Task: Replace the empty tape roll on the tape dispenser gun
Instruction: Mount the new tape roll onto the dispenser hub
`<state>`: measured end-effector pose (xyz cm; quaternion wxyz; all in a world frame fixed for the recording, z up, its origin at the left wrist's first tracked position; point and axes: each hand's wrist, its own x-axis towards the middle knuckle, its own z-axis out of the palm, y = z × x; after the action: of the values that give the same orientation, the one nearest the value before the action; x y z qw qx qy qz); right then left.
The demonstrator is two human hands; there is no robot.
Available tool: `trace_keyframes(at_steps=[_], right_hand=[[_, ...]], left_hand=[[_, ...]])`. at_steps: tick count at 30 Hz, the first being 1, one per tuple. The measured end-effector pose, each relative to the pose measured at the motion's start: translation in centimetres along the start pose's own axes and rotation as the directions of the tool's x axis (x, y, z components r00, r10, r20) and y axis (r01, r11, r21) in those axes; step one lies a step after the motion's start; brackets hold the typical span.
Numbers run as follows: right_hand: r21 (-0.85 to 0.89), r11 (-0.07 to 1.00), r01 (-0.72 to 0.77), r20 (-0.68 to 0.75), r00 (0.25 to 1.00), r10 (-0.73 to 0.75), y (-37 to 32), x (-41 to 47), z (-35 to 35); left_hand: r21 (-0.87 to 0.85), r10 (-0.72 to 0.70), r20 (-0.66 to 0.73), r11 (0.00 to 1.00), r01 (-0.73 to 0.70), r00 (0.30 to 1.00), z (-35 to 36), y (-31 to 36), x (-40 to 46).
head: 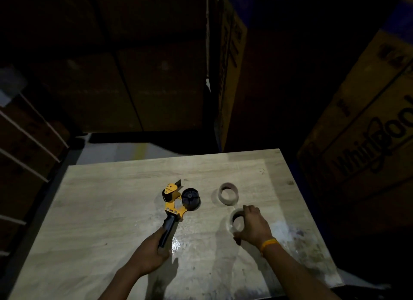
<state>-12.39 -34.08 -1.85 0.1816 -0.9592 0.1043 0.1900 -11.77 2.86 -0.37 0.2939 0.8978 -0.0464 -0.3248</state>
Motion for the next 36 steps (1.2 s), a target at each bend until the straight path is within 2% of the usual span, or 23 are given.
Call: trace_keyframes(at_steps=[3, 10, 15, 19, 26, 36], right_hand=[[0.01, 1.0, 0.006, -0.001, 1.0, -0.006, -0.1, 0.0, -0.3], [0.042, 0.982, 0.183, -0.192, 0.966, -0.172, -4.7, 1.6, -1.6], [-0.011, 0.952, 0.306, -0.17, 0.938, -0.303, -11.4, 5.1, -3.8], [0.018, 0.919, 0.395, -0.112, 0.914, -0.39, -14.9, 7.0, -3.7], [-0.073, 0.926, 0.371, -0.012, 0.928, -0.372, -17.3, 8.6, -2.3], [-0.018, 0.945, 0.327, 0.002, 0.945, -0.327, -18.1, 9.4, -1.5]], left_hand=[[0.003, -0.027, -0.005, 1.0, 0.027, 1.0, 0.2, -0.5, 0.0], [0.004, -0.035, -0.017, 0.999, 0.035, 0.999, 0.3, -0.7, 0.0], [-0.025, -0.026, -0.018, 0.999, 0.026, 0.999, -0.3, -0.9, -0.1], [-0.039, -0.013, -0.02, 0.999, 0.013, 1.0, -0.5, -1.5, -0.2], [-0.064, 0.046, -0.032, 0.997, -0.048, 0.998, -0.5, -2.3, 0.4], [0.002, 0.11, -0.005, 0.994, -0.11, 0.994, -1.2, -2.8, 1.4]])
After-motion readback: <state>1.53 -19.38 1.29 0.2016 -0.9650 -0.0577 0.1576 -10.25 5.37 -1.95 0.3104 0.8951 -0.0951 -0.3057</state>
